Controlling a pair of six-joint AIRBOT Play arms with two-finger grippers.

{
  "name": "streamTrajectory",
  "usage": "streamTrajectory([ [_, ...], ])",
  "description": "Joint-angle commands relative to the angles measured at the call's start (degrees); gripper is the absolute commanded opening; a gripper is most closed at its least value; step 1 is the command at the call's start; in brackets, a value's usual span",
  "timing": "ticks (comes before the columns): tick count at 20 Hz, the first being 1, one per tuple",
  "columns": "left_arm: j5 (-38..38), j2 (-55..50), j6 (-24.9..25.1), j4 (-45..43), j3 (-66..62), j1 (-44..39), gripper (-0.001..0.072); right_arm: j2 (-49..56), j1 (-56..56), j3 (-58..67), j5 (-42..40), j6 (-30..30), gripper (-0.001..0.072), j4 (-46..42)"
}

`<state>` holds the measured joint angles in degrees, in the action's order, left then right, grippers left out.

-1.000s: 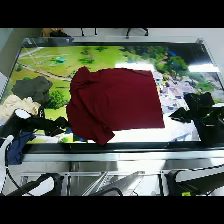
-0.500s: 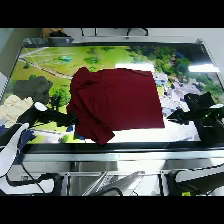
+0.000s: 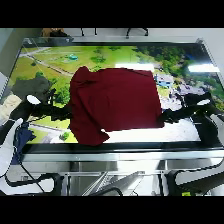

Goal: Fold the shirts.

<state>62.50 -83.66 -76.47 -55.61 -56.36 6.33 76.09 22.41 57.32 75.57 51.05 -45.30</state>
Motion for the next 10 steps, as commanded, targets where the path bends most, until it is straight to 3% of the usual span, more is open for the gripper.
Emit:
streamTrajectory([
  [1, 0.87, 2.34, 0.57, -0.83, -0.26, 2.73, 0.0012, 0.04, -1.55, -0.04, 0.44, 0.24, 0.0321, -0.57],
  [4, 1.88, 2.93, 0.61, -1.88, -0.26, 3.91, 0.0012, 0.04, -1.55, -0.04, 3.67, 0.24, 0.0286, -0.57],
  [5, 2.38, 2.86, 0.59, -1.88, -0.26, 4.07, 0.0012, 0.02, -1.55, -0.04, 4.28, 0.22, 0.023, -0.55],
  [7, 2.69, 3.08, 0.85, -1.55, -0.39, 4.07, 0.0012, -0.31, -1.57, -0.02, 4.37, -0.15, 0.0028, 1.29],
  [10, 5.09, 7.87, 2.47, -1.11, -3.72, 4.07, 0.0011, -3.76, -1.14, 2.93, 5.7, -2.47, 0.0018, 10.84],
])
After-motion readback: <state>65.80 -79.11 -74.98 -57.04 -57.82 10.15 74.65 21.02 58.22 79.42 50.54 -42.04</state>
